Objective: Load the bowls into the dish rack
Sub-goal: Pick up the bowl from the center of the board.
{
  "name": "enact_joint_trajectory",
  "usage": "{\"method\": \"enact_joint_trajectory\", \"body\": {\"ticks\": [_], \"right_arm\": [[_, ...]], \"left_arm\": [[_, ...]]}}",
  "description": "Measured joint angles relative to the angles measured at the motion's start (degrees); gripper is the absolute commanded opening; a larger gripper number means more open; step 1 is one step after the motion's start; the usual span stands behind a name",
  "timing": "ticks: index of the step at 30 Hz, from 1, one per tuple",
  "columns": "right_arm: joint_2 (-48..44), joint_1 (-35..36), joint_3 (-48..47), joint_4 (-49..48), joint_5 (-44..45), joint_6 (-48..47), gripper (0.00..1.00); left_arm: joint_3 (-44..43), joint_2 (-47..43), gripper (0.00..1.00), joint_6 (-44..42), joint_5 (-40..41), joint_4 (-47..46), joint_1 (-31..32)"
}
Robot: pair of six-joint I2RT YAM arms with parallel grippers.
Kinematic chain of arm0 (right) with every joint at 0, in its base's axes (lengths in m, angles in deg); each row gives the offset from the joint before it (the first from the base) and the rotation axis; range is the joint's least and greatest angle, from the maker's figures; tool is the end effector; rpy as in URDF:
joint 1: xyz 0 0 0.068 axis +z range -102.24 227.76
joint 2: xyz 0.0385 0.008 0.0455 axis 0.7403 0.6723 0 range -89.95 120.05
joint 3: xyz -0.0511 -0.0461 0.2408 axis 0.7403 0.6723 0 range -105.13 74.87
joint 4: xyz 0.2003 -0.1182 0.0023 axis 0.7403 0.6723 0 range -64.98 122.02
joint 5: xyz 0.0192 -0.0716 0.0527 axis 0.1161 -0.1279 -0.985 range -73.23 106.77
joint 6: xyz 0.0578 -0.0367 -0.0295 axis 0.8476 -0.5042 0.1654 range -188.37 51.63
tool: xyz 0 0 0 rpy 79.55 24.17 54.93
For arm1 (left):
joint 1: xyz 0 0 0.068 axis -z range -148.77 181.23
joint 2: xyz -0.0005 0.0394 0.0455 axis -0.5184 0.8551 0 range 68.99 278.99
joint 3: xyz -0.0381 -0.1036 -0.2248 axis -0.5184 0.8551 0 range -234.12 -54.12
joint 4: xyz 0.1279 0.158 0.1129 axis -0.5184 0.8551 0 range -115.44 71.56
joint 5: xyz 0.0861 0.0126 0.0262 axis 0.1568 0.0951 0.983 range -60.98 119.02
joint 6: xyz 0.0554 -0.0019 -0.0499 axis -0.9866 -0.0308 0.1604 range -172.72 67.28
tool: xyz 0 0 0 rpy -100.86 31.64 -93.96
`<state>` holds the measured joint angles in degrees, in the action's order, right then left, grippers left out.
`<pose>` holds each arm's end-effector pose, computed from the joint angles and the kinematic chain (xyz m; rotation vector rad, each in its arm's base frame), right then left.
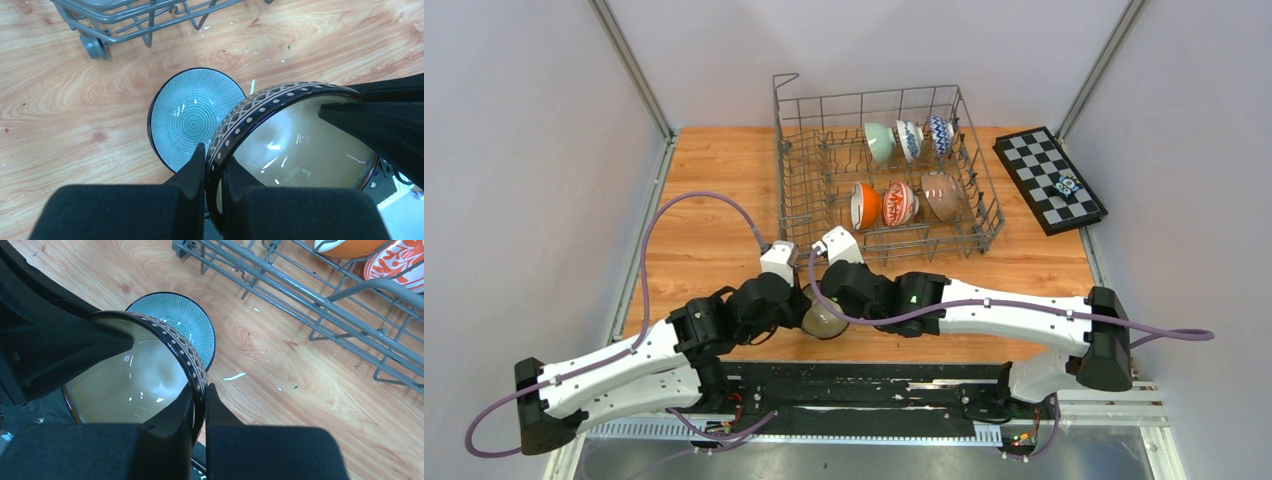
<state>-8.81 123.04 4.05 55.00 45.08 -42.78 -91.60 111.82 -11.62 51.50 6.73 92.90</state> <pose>0.1056 0.2852 0.2887 -0.6896 2.0990 0.4312 0.1001 -0.1351 0.2366 0.1822 2.2213 -0.5793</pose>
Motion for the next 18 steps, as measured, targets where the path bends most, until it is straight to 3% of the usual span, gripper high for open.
{"method": "enact_joint_trajectory", "body": {"ticks": [7, 10, 18], "right_arm": [[-1.3, 0.1, 0.8, -0.9, -0.8, 0.0, 0.38], [-4.3, 0.1, 2.7, -2.1, -1.3, -0.2, 0.55], [-16.0, 0.0, 10.5, -8.0, -4.1, -0.8, 0.84]], "left_arm": [[2.1, -2.5, 0.00, -0.5, -0.5, -1.4, 0.0], [2.7, -4.0, 0.00, -0.9, -1.2, -2.1, 0.1], [4.4, -7.6, 0.00, -3.5, -3.6, -4.7, -0.9]]}}
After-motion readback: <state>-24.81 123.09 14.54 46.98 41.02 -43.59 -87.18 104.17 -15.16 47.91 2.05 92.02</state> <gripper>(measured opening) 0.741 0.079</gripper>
